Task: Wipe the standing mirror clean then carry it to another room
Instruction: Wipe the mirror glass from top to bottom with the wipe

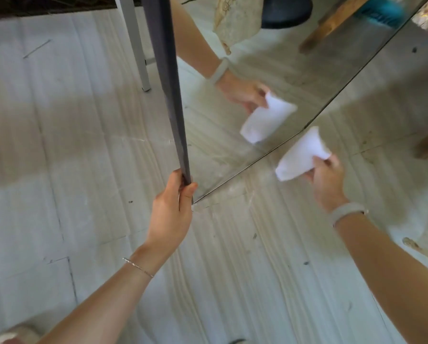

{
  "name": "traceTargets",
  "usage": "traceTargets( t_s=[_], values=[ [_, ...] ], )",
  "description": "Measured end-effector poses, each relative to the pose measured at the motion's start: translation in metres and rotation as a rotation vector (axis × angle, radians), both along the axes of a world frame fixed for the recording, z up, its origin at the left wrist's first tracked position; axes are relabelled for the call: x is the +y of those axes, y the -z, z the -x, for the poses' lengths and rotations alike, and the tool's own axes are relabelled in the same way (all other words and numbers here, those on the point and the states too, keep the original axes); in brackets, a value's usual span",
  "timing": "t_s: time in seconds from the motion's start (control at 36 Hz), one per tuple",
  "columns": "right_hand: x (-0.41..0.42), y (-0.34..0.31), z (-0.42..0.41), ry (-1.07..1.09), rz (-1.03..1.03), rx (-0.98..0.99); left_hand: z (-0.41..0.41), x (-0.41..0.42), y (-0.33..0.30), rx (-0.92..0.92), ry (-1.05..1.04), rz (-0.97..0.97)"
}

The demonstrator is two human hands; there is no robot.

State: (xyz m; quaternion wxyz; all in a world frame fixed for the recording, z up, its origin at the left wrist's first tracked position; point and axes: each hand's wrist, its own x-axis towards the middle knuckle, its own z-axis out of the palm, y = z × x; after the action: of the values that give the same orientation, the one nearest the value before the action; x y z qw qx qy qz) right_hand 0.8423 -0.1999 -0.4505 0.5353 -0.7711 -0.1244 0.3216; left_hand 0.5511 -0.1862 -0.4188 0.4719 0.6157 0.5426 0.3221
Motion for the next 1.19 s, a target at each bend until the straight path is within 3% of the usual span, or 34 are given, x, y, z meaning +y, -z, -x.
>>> traceTargets(
  t_s=[0.08,0.19,0.31,0.47,0.58,0.67,0.72,0.78,0.89,1.06,1.11,1.19],
  values=[
    [0.025,0.002,-0.024,0.129,0.016,-0.163,0.000,0.000,-0.001,-0.022,-0.015,0.006],
    [0.060,0.022,-0.041,0.201,0.043,-0.169,0.002,0.004,0.000,-0.027,0.003,0.004],
    [0.082,0.031,-0.011,0.154,0.015,-0.084,0.006,0.006,0.002,-0.017,0.043,-0.003],
    [0.053,0.029,0.055,0.002,0.072,-0.282,0.009,0.007,0.006,0.043,0.097,-0.037],
    [0.003,0.032,0.129,-0.297,0.142,-0.408,0.012,0.011,0.004,0.075,0.126,-0.050],
    [-0.038,0.042,0.171,-0.743,0.103,-0.594,0.012,0.014,0.000,0.117,0.145,-0.060],
    [-0.054,0.040,0.191,-1.067,0.038,-0.535,0.013,0.015,-0.001,0.124,0.152,-0.060],
    [-0.062,0.036,0.199,-1.158,-0.006,-0.400,0.014,0.016,-0.002,0.131,0.154,-0.075],
    [-0.057,0.020,0.170,-0.804,-0.025,-0.276,0.017,0.015,-0.002,0.123,0.186,-0.013],
    [-0.020,0.001,0.104,-0.220,0.064,-0.461,0.019,0.017,-0.001,0.073,0.191,0.000],
    [-0.004,0.006,0.102,-0.121,0.067,-0.443,0.019,0.017,-0.002,0.075,0.202,-0.001],
    [0.007,0.021,0.131,-0.150,0.098,-0.330,0.020,0.018,-0.002,0.061,0.215,0.009]
  ],
)
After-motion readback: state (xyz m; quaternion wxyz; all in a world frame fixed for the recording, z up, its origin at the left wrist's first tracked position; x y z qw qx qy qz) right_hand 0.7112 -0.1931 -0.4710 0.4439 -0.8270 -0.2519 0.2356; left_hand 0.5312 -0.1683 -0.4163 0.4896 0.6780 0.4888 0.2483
